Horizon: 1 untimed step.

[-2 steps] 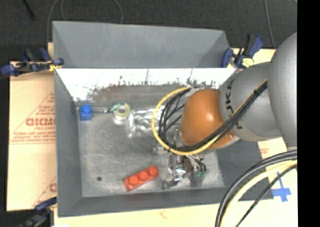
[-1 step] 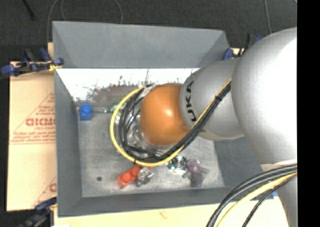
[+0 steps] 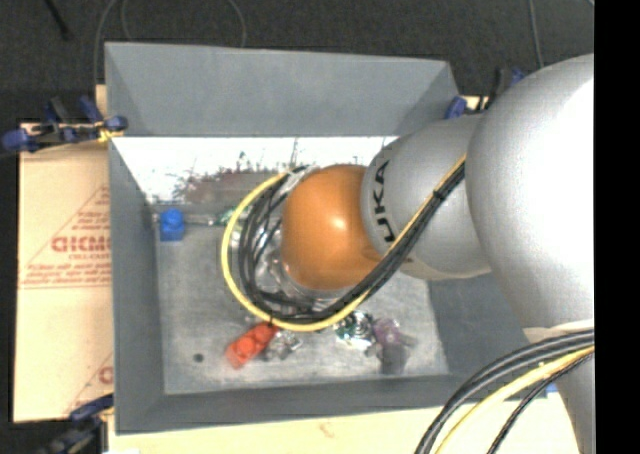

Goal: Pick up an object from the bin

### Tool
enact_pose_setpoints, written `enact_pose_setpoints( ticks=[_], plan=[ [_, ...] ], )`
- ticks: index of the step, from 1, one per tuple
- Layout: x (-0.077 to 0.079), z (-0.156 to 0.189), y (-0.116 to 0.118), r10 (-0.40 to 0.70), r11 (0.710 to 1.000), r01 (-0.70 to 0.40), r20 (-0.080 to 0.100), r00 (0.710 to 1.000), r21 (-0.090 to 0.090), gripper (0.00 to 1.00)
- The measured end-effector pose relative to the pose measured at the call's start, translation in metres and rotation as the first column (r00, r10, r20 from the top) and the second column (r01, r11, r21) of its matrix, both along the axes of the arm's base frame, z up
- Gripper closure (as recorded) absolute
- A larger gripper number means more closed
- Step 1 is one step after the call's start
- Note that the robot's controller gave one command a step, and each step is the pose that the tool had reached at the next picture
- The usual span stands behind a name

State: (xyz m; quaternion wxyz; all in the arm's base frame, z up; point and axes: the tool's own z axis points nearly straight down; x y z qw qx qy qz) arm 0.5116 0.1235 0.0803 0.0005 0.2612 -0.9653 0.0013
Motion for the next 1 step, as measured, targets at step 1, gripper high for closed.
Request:
enact_pose_setpoints(
  ticks=[1],
  plan=[
    [0.0036,0.1562,-0.0053,0.02,1.0,-0.02,0.012,1.0,0.004,1.0]
  ],
)
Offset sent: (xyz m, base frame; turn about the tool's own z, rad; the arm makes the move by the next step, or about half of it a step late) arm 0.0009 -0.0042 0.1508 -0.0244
